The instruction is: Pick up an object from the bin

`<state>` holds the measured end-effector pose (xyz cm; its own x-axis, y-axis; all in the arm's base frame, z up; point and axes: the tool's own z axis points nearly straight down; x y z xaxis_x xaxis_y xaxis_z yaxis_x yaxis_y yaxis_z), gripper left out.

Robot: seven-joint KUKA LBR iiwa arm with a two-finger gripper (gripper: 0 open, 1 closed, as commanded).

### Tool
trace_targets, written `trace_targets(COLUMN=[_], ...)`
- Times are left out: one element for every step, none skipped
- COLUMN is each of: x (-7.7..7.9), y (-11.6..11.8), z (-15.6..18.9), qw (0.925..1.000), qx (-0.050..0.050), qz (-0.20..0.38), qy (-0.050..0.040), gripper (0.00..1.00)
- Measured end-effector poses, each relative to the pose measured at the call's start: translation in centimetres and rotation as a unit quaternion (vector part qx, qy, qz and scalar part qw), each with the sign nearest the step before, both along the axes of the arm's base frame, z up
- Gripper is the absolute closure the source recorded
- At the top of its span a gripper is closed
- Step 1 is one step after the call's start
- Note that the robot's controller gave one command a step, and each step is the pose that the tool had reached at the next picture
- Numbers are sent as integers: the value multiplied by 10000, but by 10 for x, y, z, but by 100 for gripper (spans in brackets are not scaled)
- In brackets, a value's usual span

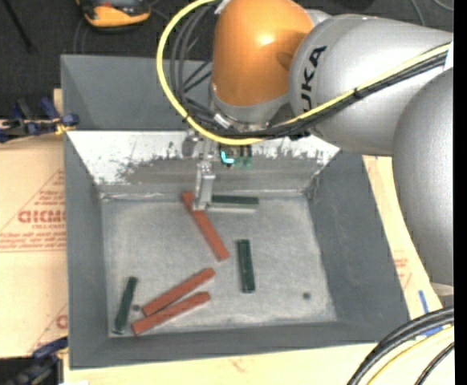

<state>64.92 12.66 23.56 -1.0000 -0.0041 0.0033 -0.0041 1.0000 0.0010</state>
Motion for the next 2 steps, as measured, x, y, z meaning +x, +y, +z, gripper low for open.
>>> trace_targets(x=[2,0], y=[0,-1], z=[5,2], qw=[10000,10000], qx=[5,11], qz=[-8,8], qy=[-43,-67], gripper=[0,0])
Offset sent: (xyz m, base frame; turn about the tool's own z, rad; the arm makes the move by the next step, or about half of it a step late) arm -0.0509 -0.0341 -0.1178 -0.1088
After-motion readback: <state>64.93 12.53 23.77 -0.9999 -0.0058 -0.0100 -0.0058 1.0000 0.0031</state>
